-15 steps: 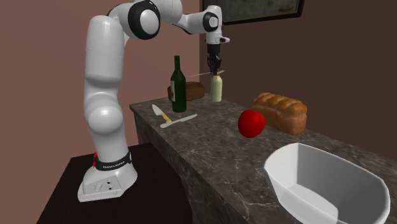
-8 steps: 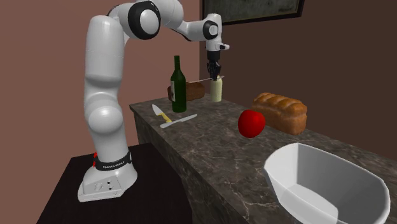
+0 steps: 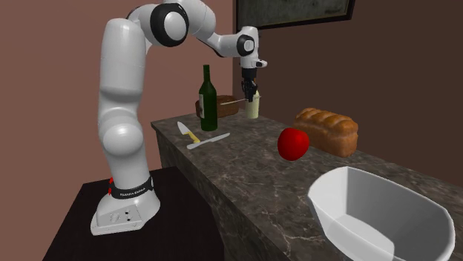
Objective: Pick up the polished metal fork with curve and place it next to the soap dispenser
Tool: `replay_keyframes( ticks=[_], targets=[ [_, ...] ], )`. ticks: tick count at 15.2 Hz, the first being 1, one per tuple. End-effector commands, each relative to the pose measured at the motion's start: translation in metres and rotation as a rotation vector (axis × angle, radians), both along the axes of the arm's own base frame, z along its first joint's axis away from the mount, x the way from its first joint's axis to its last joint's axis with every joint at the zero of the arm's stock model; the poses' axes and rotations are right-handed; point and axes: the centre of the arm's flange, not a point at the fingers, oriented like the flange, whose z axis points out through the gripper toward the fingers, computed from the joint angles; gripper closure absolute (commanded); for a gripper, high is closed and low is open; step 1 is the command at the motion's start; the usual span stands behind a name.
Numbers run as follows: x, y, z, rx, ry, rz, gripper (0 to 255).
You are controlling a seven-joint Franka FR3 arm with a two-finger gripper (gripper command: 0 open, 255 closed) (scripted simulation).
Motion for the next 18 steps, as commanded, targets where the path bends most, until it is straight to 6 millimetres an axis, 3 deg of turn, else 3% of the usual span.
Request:
replay_keyframes(
  ticks=[1,18],
  targets=[
    [0.0,0.002,-0.012,0.0,0.0,0.0,255],
    [0.0,0.002,-0.102,0.0,0.0,0.0,255]
  ],
)
